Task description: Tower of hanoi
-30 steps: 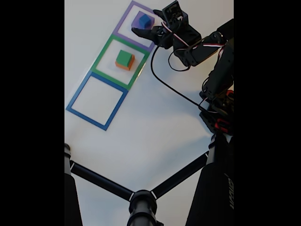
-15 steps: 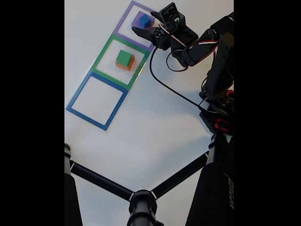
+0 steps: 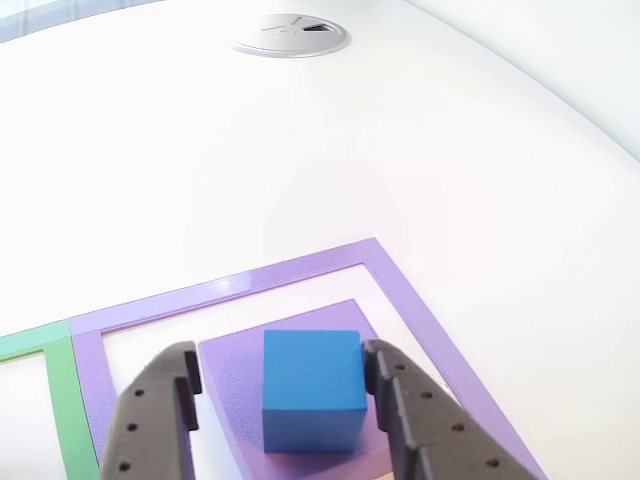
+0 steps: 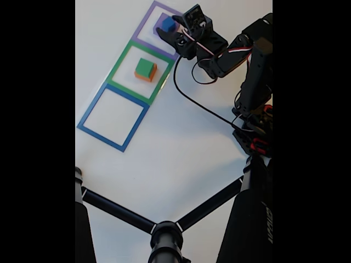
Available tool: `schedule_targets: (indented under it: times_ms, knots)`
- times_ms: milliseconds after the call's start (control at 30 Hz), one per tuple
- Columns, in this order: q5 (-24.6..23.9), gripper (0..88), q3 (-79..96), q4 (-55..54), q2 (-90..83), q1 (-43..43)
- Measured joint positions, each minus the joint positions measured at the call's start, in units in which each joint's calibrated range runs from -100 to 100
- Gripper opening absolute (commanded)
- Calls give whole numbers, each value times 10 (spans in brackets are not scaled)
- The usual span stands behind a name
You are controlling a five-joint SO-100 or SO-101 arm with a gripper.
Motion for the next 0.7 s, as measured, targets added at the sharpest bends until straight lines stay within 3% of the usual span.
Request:
schedule_targets:
  times_ms: [700]
  knots:
    - [0,20,0,0,0,-18]
